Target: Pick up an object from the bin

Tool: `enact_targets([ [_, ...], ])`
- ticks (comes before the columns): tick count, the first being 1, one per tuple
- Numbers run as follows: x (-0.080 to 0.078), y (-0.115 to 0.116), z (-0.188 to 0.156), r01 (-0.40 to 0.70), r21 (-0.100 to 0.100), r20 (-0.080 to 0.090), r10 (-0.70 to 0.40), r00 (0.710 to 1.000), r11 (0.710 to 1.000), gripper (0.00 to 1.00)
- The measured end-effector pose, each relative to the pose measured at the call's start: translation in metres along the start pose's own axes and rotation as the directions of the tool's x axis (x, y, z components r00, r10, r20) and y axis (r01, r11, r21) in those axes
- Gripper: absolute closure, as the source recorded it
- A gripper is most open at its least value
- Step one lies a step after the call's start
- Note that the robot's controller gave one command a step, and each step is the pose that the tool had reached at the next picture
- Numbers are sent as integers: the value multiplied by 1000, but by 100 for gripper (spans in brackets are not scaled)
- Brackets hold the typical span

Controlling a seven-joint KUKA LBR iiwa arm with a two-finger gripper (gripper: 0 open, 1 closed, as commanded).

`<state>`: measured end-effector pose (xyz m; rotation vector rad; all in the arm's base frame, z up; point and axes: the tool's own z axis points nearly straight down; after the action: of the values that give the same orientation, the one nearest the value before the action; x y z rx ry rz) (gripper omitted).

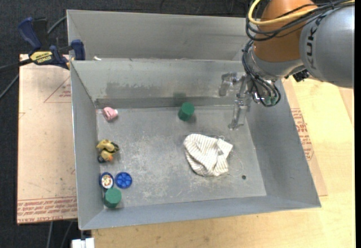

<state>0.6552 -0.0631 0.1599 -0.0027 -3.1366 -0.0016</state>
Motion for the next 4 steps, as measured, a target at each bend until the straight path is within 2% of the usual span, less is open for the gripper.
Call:
enact_targets([
  [1,-2,0,-5,2,1,8,-2,1000,1000,0],
  [2,57,41,92,305,-3,-2,-305,952,952,0],
  [3,73,51,46,-39,-1,11,39,999,999,0],
  [4,56,42,92,302,-3,1,-302,953,953,0],
])
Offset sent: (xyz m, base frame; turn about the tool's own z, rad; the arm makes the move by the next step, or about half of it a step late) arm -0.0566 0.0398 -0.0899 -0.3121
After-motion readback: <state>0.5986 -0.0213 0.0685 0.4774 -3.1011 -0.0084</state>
